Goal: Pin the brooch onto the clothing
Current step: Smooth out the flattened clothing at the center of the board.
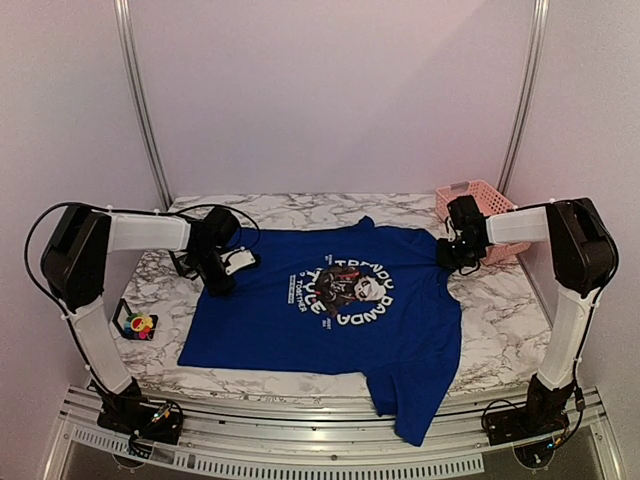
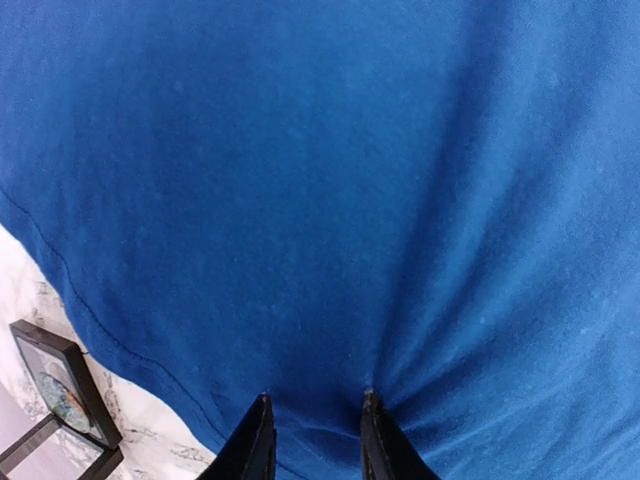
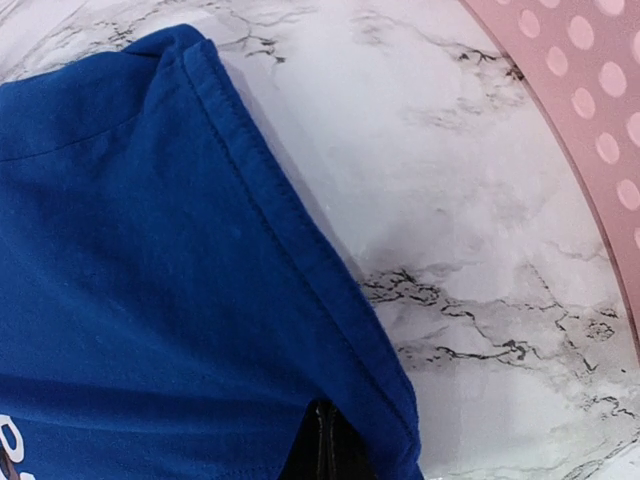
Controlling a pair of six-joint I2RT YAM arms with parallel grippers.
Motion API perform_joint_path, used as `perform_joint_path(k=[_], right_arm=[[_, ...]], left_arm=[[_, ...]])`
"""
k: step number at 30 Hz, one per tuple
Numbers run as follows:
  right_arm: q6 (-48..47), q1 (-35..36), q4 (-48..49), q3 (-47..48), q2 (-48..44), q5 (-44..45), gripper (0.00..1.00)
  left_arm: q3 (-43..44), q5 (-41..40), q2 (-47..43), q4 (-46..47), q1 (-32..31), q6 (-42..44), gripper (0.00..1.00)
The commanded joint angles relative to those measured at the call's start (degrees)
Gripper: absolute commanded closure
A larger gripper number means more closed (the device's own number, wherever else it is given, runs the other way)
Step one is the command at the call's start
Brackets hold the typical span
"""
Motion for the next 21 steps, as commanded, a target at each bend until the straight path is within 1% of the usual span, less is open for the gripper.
perform_joint_path(k=[1, 4, 7, 9, 11, 12, 14, 16, 21], right_arm=[[-2.12, -1.25, -6.91, -0.06, -0.87, 1.64, 0.99], [-5.6, -1.11, -8.7, 5.69, -0.42, -3.15, 0.96], [-8.55, 0.35, -9.35, 12.89, 0.39, -6.73, 0.94], [-9.28, 1.45, -9.06, 17.61, 1.79, -7.8, 0.94], [-8.58, 1.73, -9.11, 21.91, 4.72, -8.64, 0.94], [-7.23, 1.73, -9.12, 23.66, 6.45, -8.7, 0.95], [-5.55, 1.8, -9.29, 26.46, 9.88, -8.88, 0.96], [-4.27, 2.18, -8.63, 28.06, 12.52, -10.29, 0.97], [-1.92, 3.49, -7.91, 30.61, 18.75, -12.48, 0.99]], left_arm=[[-2.54, 3.91, 0.27, -8.47, -0.3, 1.63, 0.7], [0.3, 5.97, -0.03, -9.77, -0.3, 2.01, 0.66], [7.59, 11.0, 0.01, -10.87, -0.3, 2.22, 0.62], [12.97, 12.31, 1.7, -10.74, -0.2, 1.83, 0.59], [18.06, 10.43, 4.77, -8.99, 0.31, 0.46, 0.59], [19.91, 8.12, 6.67, -6.93, 0.76, -0.77, 0.6], [23.05, 4.29, 10.65, -3.07, 1.95, -3.02, 0.64], [26.65, 1.3, 14.84, -0.96, 3.01, -4.47, 0.67], [31.82, -4.08, 22.37, 3.09, 3.67, -5.06, 0.68]])
